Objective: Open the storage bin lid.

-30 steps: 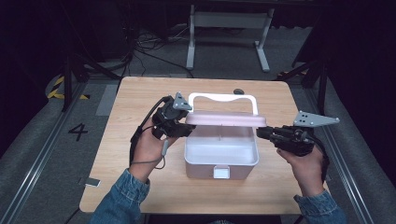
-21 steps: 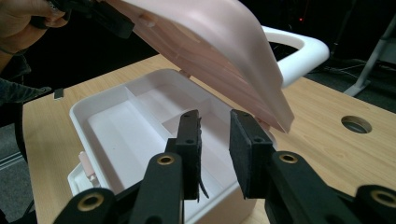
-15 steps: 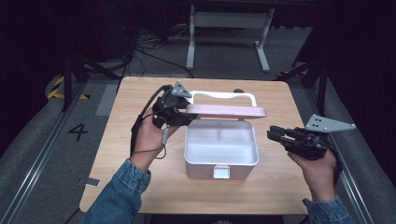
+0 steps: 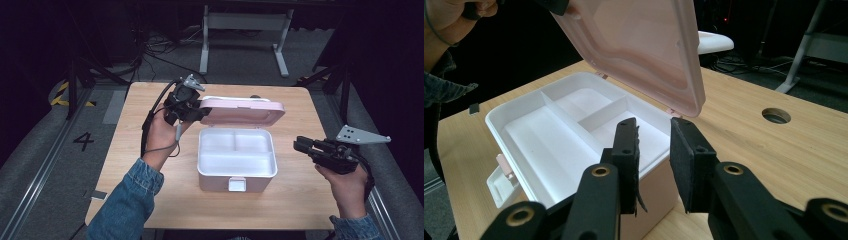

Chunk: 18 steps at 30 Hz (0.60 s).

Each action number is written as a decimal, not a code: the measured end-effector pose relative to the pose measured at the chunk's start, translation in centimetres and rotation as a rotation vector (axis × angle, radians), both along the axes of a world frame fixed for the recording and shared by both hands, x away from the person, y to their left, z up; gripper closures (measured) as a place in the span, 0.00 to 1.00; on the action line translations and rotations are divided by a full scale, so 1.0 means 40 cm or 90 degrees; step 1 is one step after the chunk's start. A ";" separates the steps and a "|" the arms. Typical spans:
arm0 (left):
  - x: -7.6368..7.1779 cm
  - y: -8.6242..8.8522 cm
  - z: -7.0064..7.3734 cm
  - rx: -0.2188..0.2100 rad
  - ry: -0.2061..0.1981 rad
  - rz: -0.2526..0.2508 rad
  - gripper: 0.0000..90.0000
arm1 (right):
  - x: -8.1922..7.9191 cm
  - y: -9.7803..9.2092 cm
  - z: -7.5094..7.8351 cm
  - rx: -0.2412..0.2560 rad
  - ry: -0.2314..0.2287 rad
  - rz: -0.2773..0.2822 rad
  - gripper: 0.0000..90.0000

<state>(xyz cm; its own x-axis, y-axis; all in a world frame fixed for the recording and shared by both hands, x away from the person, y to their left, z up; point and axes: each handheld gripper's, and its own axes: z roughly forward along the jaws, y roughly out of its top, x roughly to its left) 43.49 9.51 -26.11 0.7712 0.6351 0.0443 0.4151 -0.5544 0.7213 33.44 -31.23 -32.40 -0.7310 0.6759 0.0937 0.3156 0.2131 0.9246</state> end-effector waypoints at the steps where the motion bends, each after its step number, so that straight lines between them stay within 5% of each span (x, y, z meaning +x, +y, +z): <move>1: 0.004 -0.002 0.000 0.001 0.000 0.001 0.75 | 0.000 -0.002 0.000 0.000 0.001 0.000 0.81; 10: 0.043 -0.025 0.006 0.012 -0.007 0.025 0.78 | 0.005 -0.008 -0.012 0.000 0.009 -0.006 0.81; 18: 0.096 -0.023 -0.001 -0.007 0.018 0.035 0.77 | 0.012 -0.011 -0.019 -0.002 0.015 -0.009 0.81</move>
<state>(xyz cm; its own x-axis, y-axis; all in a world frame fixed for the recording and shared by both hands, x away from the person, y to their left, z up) 47.32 8.61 -26.14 0.7359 0.6769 0.0161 0.4646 -0.5221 0.7153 33.92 -31.67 -33.16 -0.7195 0.6859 0.1091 0.3401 0.2110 0.9164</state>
